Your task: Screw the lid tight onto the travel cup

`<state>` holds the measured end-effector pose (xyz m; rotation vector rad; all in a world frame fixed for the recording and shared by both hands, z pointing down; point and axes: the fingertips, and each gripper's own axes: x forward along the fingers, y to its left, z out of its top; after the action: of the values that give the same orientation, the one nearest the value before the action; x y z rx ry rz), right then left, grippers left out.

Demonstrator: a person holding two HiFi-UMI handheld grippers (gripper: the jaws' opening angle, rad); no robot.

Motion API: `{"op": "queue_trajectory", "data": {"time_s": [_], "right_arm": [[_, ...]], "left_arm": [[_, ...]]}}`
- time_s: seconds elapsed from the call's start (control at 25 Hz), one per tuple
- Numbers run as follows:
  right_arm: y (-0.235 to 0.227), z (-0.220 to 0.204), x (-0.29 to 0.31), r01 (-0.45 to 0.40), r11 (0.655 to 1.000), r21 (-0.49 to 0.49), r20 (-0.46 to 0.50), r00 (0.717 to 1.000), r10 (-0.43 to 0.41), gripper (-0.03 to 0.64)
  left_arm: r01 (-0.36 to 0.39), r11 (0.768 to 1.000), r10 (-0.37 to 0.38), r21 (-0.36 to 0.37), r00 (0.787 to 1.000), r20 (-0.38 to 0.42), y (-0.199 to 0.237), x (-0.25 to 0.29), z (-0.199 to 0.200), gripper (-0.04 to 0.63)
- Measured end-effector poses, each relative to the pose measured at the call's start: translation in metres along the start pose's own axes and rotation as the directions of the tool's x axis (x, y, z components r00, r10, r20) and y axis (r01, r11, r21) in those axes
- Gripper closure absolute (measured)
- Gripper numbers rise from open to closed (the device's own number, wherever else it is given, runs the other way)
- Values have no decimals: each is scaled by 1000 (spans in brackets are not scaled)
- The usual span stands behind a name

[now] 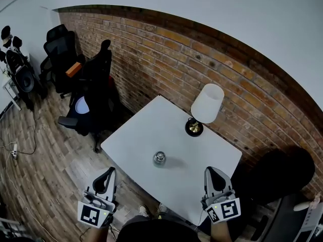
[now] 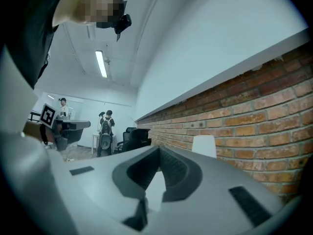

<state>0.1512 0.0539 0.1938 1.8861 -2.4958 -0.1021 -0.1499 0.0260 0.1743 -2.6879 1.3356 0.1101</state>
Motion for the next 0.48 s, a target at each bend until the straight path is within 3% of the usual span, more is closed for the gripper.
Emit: {"op": "queue_trajectory", "data": {"time_s": [0.2,0.48], "right_arm": [[-8,7,-9,18,1000,-4,5,1000,-18,604],[-9,17,-14,20,1000,-3,33,999,-20,604]], "left_arm": [[-13,1000,13,-2,1000,-20,-1,-3,0,571],[-13,999,12,41,1000,24,-3,4,19,571]]}}
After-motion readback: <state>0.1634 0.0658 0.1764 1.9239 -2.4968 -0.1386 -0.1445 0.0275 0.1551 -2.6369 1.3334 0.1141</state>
